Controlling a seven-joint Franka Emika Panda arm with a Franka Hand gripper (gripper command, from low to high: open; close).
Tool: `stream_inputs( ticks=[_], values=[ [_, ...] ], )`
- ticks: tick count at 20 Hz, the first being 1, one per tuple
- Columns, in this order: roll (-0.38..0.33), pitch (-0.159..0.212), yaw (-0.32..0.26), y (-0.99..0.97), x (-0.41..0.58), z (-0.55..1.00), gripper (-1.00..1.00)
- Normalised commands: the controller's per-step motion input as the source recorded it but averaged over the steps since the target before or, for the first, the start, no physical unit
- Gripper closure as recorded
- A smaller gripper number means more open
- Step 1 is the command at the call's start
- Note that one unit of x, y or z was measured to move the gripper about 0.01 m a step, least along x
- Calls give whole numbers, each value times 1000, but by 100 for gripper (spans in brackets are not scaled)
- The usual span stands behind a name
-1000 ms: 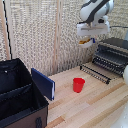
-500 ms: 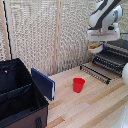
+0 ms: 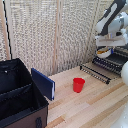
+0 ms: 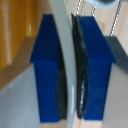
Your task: Gently stretch your hand towards the oven tray's handle, obtaining a firm grip, and draw it cautiously out of the oven. Transition your grip to the hot dog bowl, gingerly seizing the edge, and elevate it from the surface. Hover the bowl over the tray, delicately lower it, and temper your grip, establishing the bowl's equilibrium.
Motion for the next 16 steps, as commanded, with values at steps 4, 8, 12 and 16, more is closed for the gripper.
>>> stream_inputs(
  ticks=[4, 8, 12, 16],
  values=[
    [81, -69, -67, -806, 136, 29, 100],
    [83, -73, -57, -748, 150, 64, 100],
    [73, -70, -52, -607, 61, 86, 100],
    [36, -57, -27, -301, -11, 146, -100]
  ],
)
